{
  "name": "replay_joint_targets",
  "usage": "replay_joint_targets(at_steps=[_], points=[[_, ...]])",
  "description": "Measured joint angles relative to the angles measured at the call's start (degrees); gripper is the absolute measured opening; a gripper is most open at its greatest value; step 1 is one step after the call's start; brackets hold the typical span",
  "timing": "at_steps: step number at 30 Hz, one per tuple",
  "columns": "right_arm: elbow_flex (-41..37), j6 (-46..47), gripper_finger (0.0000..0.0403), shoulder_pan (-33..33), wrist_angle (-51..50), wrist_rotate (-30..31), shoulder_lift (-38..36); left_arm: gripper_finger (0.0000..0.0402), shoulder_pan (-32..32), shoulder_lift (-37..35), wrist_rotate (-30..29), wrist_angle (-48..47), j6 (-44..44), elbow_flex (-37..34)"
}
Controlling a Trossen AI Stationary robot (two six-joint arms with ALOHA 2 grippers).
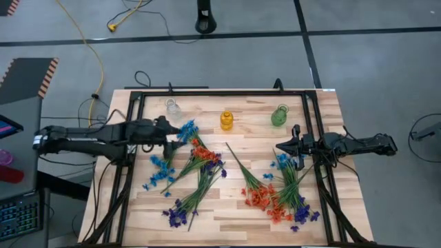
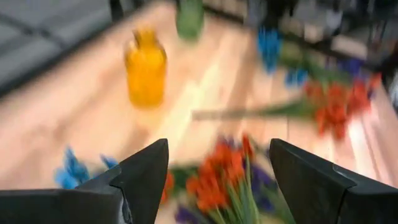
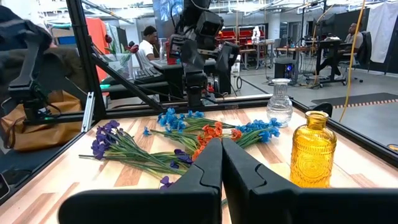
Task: Sort flowers into vase by color
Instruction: Put the top orange flower into the transparent vase
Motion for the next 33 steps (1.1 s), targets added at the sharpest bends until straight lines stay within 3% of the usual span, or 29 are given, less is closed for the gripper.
replay_joint_targets(at_steps=[7, 17, 33], points=[[0.00, 0.02, 0.0032, -0.02, 0.00, 0.00, 0.00, 0.0268, -1.44, 12.40, 5.48, -13.33, -4.62, 8.61], [0.00, 0.02, 0.0032, 0.00, 0.04, 0.00, 0.00, 0.0268, -5.61, 25.09, 11.14, -13.88, -12.27, 9.21], [0.00, 0.02, 0.0032, -0.02, 0.04, 0.00, 0.00, 0.0267, -7.23, 37.04, 11.47, -13.30, -16.45, 9.21]])
